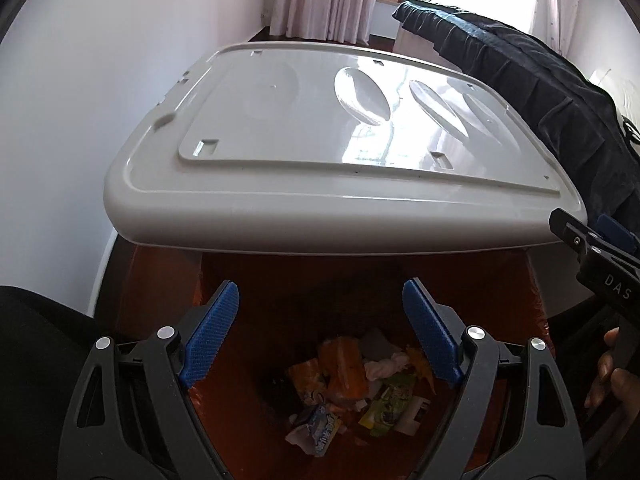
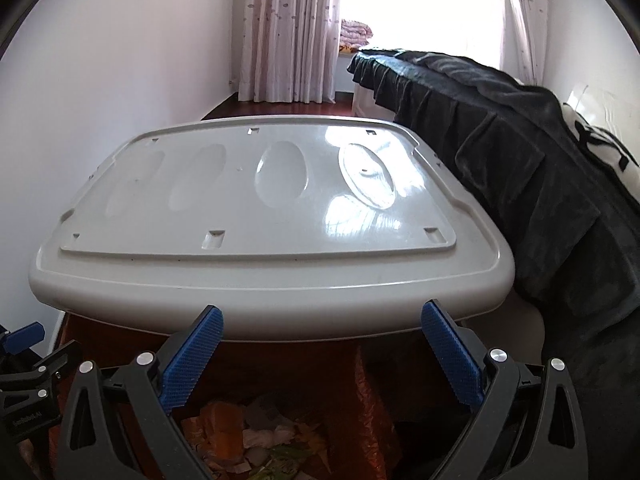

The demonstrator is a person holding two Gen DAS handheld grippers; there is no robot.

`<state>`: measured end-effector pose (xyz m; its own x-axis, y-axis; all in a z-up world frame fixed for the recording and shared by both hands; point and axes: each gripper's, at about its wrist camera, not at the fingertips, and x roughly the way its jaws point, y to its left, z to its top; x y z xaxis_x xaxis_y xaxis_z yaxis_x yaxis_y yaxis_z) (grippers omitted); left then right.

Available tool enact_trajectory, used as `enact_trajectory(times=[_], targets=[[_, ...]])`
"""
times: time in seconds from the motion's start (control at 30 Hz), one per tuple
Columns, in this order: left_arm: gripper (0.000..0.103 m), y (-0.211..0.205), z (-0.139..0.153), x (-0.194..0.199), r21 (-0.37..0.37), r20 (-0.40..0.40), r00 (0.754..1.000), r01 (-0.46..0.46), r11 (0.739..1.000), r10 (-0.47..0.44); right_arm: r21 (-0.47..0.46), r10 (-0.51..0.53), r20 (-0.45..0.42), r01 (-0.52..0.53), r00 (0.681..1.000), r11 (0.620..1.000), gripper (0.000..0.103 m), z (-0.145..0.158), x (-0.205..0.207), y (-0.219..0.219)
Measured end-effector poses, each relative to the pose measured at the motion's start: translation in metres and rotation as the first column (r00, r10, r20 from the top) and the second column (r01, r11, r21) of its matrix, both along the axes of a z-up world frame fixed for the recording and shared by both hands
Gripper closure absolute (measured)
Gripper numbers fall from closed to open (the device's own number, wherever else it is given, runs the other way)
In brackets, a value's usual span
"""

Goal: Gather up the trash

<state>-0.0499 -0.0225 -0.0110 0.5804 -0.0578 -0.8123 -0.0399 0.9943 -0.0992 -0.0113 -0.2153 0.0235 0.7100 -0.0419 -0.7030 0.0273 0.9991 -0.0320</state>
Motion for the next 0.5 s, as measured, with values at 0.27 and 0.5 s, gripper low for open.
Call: enact_trajectory(times=[0.27, 0.5], targets=[[0.010, 0.0038, 0.0025, -0.0004, 0.010, 0.023, 0.999, -0.039, 0.999, 0.039, -0.004, -0.003, 0.005, 0.003, 1.000, 1.000, 0.005, -0.0011, 0.0005, -0.0002], [0.010, 0.0022, -0.0011, 0.0031, 0.036, -0.012, 0.999, -0.034, 0.999, 0.034, -0.001, -0.002, 0.004, 0.002, 1.000, 1.000, 0.005, -0.0012, 0.0008, 0.0000]])
